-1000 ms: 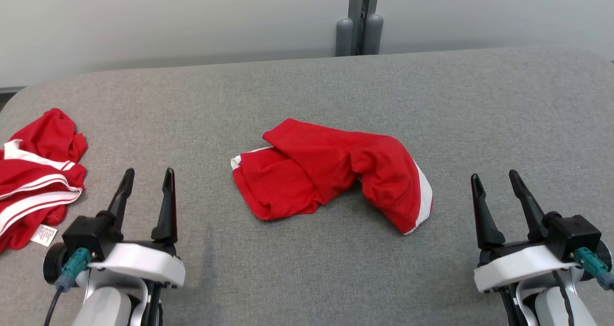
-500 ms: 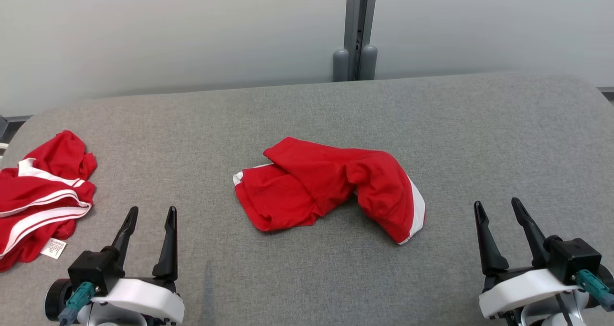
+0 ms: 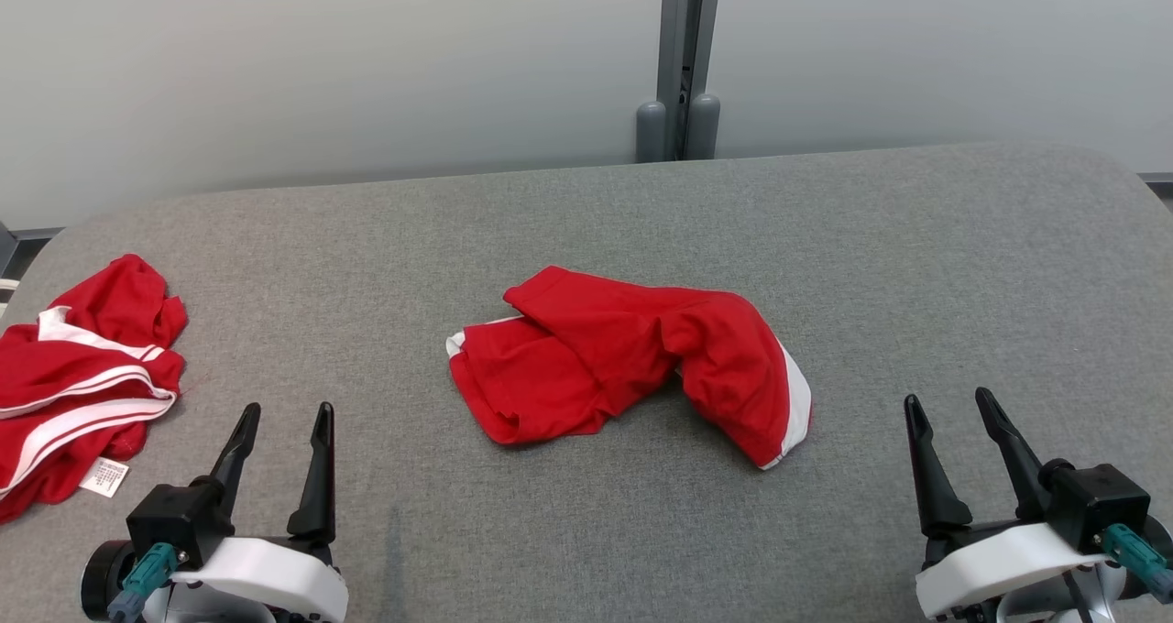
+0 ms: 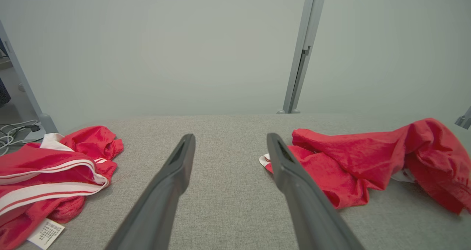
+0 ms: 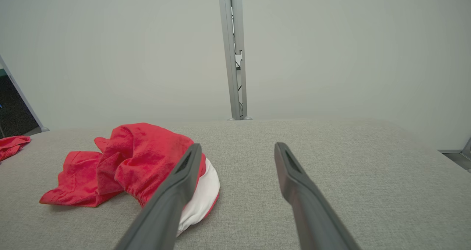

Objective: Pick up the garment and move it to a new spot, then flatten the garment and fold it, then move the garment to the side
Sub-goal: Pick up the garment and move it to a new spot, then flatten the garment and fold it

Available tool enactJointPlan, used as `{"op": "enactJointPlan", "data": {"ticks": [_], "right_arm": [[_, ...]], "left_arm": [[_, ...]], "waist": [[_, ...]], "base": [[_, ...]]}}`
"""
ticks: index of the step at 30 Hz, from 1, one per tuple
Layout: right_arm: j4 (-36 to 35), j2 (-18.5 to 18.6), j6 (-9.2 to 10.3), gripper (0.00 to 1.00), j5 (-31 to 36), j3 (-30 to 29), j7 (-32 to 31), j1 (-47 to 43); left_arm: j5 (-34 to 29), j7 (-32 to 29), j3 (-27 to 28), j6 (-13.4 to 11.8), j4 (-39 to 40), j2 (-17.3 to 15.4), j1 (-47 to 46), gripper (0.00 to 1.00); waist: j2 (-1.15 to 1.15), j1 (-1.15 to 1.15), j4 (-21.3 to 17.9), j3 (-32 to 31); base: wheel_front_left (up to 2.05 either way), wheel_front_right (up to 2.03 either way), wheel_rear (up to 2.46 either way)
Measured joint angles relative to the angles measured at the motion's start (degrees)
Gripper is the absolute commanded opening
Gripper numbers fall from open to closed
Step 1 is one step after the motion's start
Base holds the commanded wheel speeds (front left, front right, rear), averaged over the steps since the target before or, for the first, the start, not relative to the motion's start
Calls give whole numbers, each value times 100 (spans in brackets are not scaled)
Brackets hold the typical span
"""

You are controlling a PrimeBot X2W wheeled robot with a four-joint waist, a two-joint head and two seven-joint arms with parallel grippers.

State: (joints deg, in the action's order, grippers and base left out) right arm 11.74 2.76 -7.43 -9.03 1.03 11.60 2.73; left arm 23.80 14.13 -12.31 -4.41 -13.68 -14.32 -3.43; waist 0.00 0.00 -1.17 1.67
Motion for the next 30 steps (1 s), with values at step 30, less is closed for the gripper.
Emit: {"op": "enactJointPlan", "data": {"ticks": [30], "right_arm": [[498,232,0,100,656,1350,-523,577]], "left_arm": [[7,26,-162,-19,21,93,-509,100]], "waist": [[0,0,379,688]], "base": [[0,0,0]]}}
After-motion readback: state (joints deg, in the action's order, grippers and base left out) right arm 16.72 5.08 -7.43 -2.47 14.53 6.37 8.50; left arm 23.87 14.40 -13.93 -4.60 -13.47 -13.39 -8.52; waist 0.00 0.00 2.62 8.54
